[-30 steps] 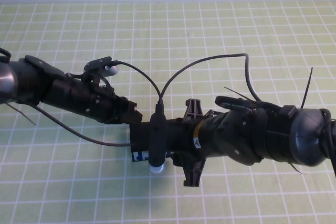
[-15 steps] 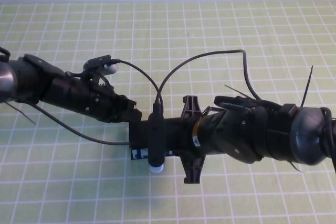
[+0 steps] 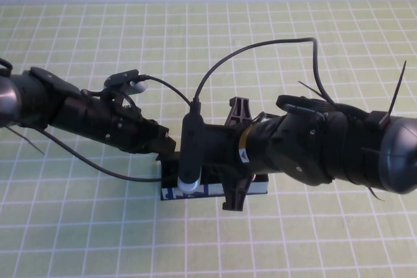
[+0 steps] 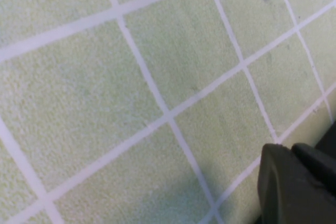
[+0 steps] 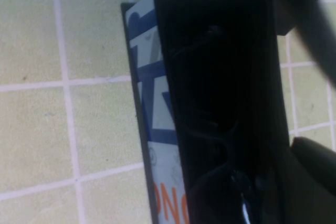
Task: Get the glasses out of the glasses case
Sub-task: Pick up the glasses from the glasses case
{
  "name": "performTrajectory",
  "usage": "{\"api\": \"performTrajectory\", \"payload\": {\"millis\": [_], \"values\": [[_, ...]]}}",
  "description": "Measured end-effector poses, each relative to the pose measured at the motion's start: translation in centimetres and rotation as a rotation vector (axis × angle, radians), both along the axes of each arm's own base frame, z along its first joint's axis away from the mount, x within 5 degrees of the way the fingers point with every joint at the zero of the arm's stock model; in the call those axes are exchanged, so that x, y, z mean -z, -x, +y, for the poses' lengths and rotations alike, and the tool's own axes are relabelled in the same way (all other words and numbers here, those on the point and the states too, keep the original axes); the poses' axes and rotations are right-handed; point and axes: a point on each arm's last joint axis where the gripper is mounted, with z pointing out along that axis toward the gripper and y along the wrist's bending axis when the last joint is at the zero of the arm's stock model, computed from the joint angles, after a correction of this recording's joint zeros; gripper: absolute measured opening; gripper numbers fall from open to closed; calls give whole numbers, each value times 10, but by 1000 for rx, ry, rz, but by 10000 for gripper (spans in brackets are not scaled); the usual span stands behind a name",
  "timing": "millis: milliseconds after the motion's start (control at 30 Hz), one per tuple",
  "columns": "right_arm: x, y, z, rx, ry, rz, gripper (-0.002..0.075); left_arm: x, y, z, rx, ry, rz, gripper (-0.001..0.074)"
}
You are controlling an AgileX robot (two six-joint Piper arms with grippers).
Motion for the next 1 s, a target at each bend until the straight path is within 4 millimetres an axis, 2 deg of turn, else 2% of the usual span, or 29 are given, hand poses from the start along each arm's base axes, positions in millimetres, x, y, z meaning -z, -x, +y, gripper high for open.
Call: {"api": "performTrajectory", "payload": {"millis": [133, 233, 333, 467, 567, 700, 833, 1000], "values": [[-1, 0, 0, 15, -9, 8, -1, 0, 0, 1, 0, -3, 0, -3], [-2, 0, 0, 18, -14, 7, -1, -7, -1, 9, -6, -4, -17, -3], [-3, -1, 0, 20, -17, 7, -3, -25, -3, 24, -42, -3, -64, -3], [-3, -1, 1, 20, -18, 7, -3, -59, 0, 46, -80, 9, -145, -3], [-3, -1, 1, 20, -18, 7, -4, -76, 14, 49, -10, 16, -221, -3], [-3, -1, 1, 22, -19, 7, -4, -85, 51, 43, 141, 125, -371, -3], [-3, -1, 1, 22, -19, 7, -4, -78, 83, 39, 196, 210, -520, -3], [-3, -1, 1, 22, -19, 7, -4, -59, 99, 38, 253, 239, -504, -4]]}}
